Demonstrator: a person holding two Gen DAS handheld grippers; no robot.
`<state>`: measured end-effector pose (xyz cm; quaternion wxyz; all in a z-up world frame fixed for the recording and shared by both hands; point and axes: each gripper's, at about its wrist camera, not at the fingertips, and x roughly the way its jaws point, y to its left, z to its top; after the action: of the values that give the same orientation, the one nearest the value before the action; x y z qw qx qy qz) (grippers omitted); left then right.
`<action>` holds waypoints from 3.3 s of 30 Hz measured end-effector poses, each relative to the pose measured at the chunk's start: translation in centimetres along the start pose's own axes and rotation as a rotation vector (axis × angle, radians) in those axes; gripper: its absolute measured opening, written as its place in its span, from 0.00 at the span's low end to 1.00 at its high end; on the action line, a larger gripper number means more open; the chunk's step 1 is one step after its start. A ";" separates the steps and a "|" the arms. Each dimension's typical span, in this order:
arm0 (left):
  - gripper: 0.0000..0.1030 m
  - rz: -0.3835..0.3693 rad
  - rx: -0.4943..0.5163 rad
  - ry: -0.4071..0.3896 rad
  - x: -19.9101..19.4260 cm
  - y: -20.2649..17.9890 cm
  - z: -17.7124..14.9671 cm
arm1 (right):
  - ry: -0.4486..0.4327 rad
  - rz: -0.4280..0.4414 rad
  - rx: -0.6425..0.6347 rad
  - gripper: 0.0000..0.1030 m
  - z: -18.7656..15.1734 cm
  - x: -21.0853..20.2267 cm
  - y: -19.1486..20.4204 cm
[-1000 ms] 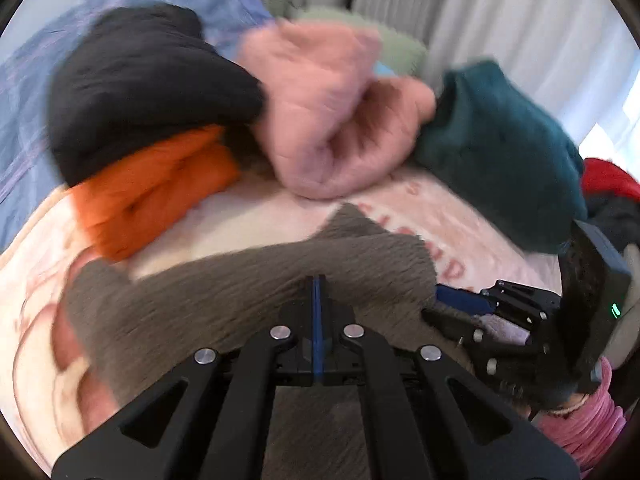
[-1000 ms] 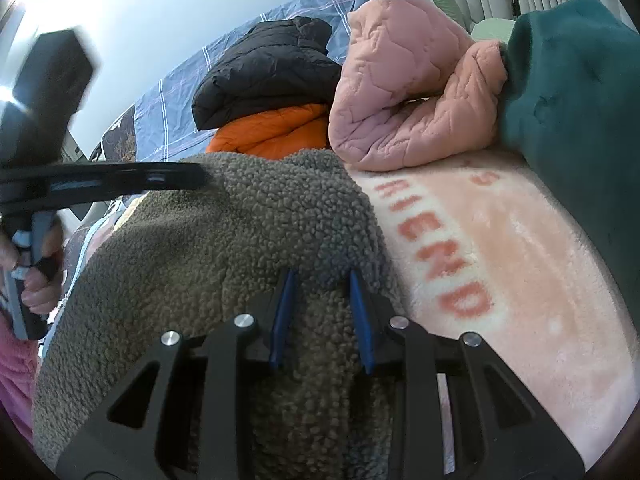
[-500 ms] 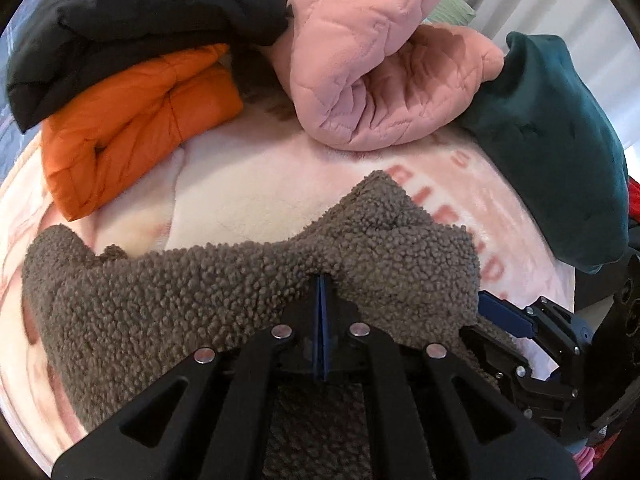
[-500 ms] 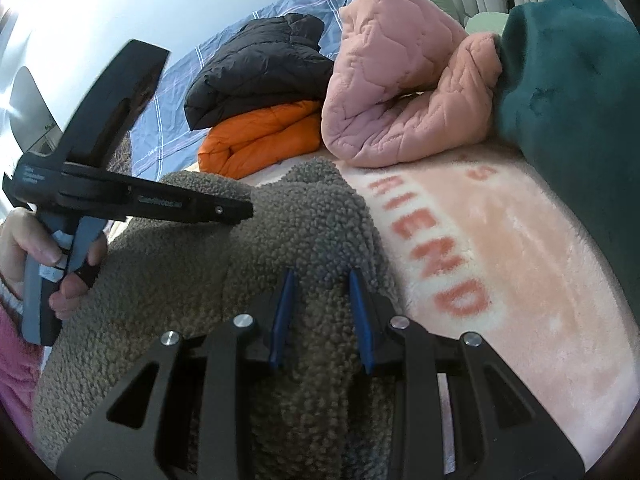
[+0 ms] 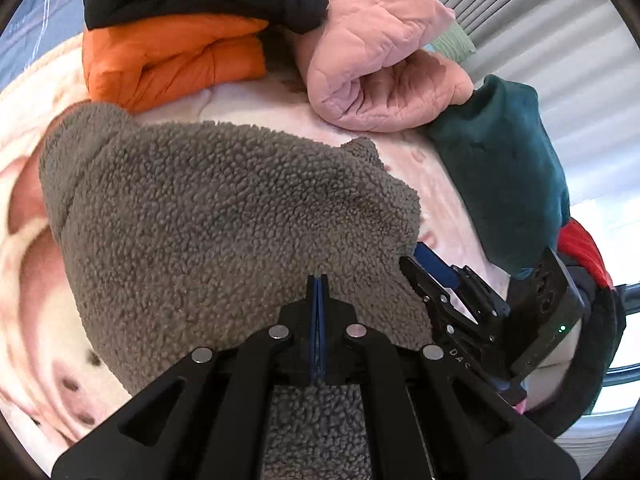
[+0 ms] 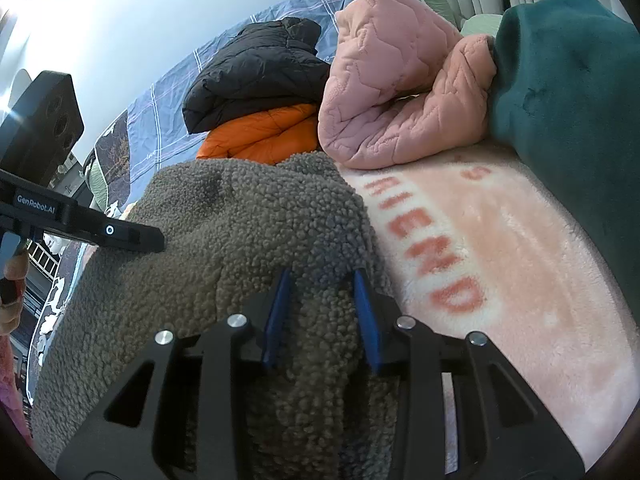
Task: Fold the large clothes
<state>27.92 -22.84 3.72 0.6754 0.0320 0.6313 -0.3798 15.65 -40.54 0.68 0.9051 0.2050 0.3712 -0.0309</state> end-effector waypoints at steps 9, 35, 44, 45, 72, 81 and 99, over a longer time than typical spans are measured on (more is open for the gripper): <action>0.02 -0.036 0.027 0.026 1.4 0.1 0.6 | 0.001 0.007 0.009 0.34 -0.1 0.0 -0.1; 0.03 0.000 0.231 -0.175 -1.8 -5.3 -2.8 | 0.038 0.001 0.073 0.62 -0.1 0.4 -1.6; 0.60 -0.058 0.222 -0.225 -3.2 -3.8 -11.2 | 0.042 0.015 0.092 0.63 -0.1 0.5 -1.9; 0.62 -0.059 0.219 -0.226 -3.2 -3.8 -11.5 | 0.041 0.012 0.090 0.63 -0.1 0.5 -1.8; 0.72 0.135 0.411 -0.197 1.0 -4.4 -14.2 | -0.072 0.088 0.017 0.17 -7.7 -6.3 0.9; 0.73 0.127 0.392 -0.199 -0.1 -3.9 -14.3 | -0.054 0.165 0.359 0.98 -11.3 -14.2 -2.5; 0.73 0.179 0.354 -0.214 -0.1 -4.3 -13.9 | 0.256 0.451 0.881 0.98 -13.8 -4.5 -2.5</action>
<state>13.99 -18.60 2.87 0.7535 0.1654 0.4741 -0.4244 2.73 -37.80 -5.93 0.6642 0.6442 0.3775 0.0371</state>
